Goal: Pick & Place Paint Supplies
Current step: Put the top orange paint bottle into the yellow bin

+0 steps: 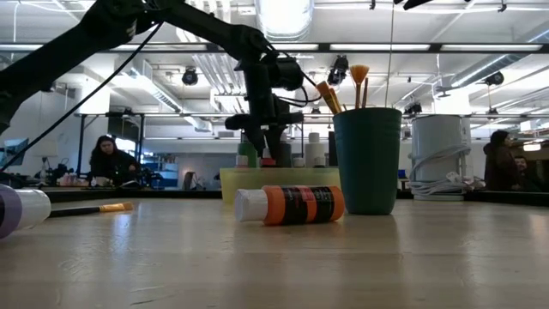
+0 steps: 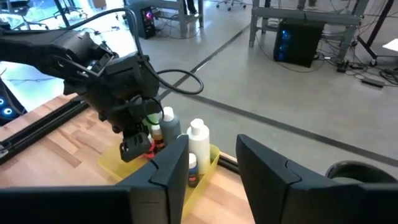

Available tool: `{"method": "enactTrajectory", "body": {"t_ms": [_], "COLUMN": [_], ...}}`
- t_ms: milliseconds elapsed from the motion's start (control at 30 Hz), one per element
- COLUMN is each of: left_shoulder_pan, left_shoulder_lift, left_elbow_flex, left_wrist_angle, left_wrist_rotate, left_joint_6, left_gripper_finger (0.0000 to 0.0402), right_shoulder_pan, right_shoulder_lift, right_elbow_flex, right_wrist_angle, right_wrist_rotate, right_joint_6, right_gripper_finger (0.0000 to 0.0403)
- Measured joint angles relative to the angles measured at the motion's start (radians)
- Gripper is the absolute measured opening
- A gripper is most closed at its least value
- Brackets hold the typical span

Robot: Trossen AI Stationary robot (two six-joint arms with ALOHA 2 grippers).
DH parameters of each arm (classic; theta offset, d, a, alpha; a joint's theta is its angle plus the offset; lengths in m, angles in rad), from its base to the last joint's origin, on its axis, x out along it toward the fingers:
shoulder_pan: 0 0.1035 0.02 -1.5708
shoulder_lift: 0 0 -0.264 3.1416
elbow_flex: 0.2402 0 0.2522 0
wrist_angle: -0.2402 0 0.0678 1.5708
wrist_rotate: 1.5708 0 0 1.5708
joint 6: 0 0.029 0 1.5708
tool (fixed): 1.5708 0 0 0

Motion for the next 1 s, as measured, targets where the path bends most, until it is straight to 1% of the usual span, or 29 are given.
{"method": "enactTrajectory", "body": {"t_ms": [200,367,600,833,1000], "left_shoulder_pan": [0.0,0.0,0.0,0.0,0.0], "left_shoulder_lift": [0.0,-0.003,-0.003,-0.003,-0.003], "left_elbow_flex": [-0.05,-0.075,-0.079,-0.08,-0.08], "left_wrist_angle": [0.016,0.041,0.07,0.077,0.081], "left_wrist_rotate": [-0.008,-0.017,-0.015,-0.015,-0.016], "left_joint_6": [0.002,0.0,-0.001,-0.002,-0.002], "left_gripper_finger": [0.0121,0.0121,0.0121,0.0123,0.017], "right_shoulder_pan": [0.0,0.0,0.0,0.0,0.0], "right_shoulder_lift": [0.0,0.0,0.0,0.0,0.0], "right_elbow_flex": [0.0,0.0,0.0,0.0,0.0], "right_wrist_angle": [0.0,0.0,-0.001,-0.008,-0.008], "right_wrist_rotate": [0.0,0.0,0.0,0.0,0.0], "right_joint_6": [0.0,0.0,0.0,0.0,0.0], "right_gripper_finger": [0.0126,0.014,0.0159,0.0167,0.0155]}}
